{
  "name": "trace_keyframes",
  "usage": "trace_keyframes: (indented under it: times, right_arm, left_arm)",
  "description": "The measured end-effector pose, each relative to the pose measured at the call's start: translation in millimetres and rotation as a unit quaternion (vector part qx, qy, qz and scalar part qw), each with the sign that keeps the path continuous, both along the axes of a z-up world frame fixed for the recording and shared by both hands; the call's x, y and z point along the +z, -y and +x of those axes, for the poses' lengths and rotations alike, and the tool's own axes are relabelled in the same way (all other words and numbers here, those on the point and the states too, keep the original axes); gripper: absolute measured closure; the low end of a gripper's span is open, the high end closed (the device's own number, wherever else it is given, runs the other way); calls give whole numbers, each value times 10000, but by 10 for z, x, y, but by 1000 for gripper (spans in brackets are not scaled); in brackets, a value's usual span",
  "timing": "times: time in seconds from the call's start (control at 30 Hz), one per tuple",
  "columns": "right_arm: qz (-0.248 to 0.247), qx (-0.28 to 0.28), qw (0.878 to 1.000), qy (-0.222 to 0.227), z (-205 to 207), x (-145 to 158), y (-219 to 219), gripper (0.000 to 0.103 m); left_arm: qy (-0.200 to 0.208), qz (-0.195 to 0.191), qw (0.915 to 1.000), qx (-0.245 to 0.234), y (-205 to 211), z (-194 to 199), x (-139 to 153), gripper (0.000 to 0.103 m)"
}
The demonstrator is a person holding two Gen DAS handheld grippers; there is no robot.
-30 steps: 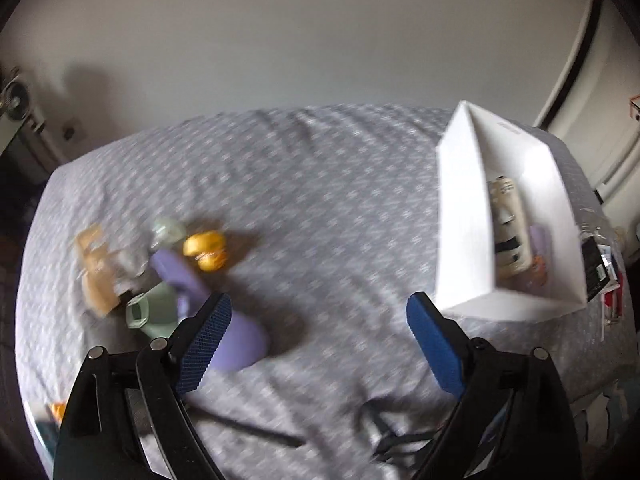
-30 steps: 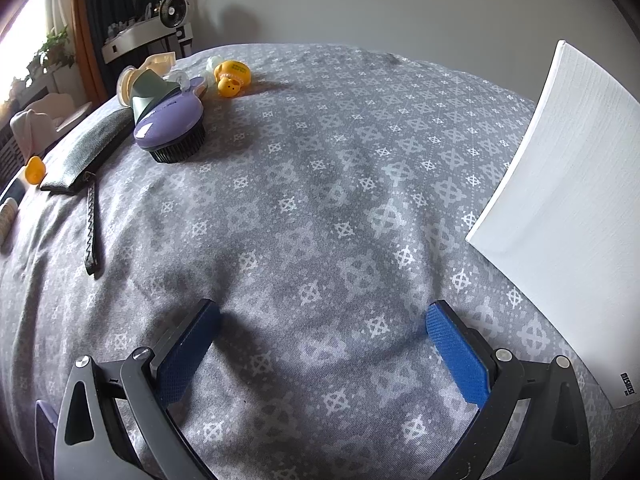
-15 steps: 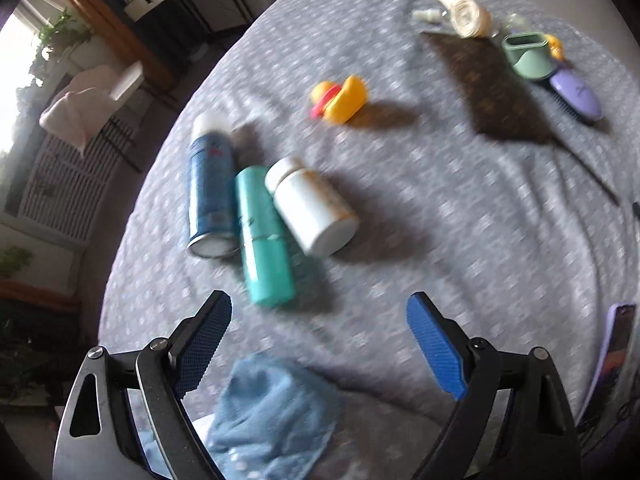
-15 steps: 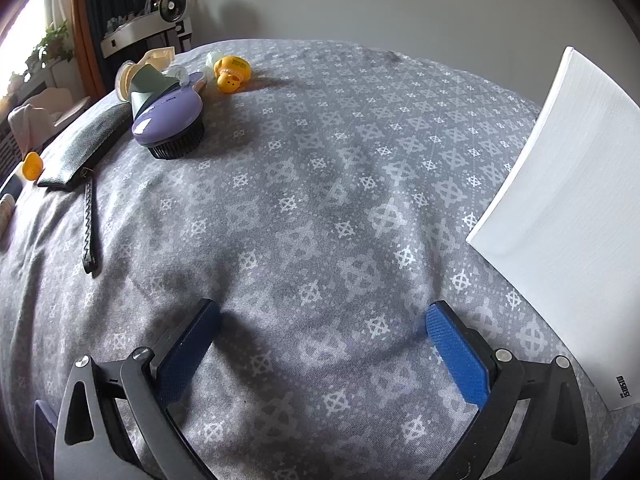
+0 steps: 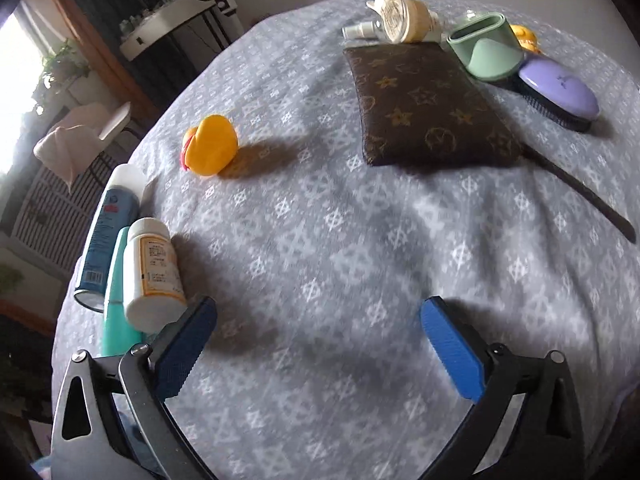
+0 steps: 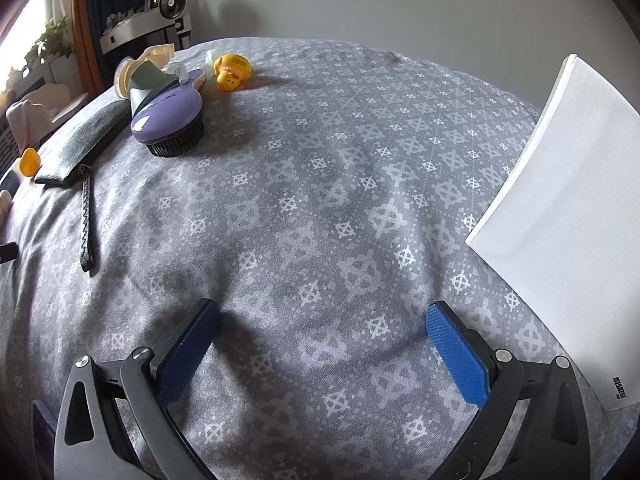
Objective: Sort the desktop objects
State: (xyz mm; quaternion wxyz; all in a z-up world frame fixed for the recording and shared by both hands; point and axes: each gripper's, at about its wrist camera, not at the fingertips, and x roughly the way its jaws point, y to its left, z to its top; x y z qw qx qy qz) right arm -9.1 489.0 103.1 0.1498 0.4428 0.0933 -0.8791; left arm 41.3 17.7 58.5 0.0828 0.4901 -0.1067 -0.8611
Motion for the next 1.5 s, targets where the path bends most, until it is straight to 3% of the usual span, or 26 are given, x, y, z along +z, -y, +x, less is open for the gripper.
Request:
trace_keyframes:
  times: [0.13, 0.2, 0.27, 0.37, 0.43, 0.7, 0.87, 1.2, 1.5]
  right_arm:
    - [186, -2, 9998, 5, 6, 126, 69, 0]
    - [75, 204, 9993, -291, 28, 310, 170, 0]
    - [-11, 513, 9973, -534, -10, 498, 358, 0]
    - [270, 1036, 9923, -627, -177, 612, 765, 0]
    - [362, 1210, 9901, -617, -304, 605, 971, 0]
    - [467, 1211, 9915, -59, -714, 373, 1424, 0]
    - [211, 996, 9948, -94, -632, 439, 1245, 0]
    - [253, 492, 9985, 11, -333, 354, 695, 0]
    - [160, 184, 9997, -26, -7, 81, 350, 0]
  left_arm:
    - [-700, 515, 9962, 15, 146, 134, -63, 0]
    - [-746, 1118, 9909, 110, 312, 164, -89, 0]
    - [-690, 1342, 9884, 151, 358, 143, -89, 0]
    - [-757, 1075, 9912, 125, 258, 179, -76, 0]
    - [-755, 1102, 9910, 132, 266, 168, -96, 0]
    - [-774, 1163, 9901, 155, 299, 110, -141, 0]
    - [-794, 1227, 9891, 178, 314, 111, -150, 0]
    - [-825, 1121, 9885, 588, 252, 82, -143, 0]
    - [-879, 1062, 9870, 829, 226, 66, -151, 0]
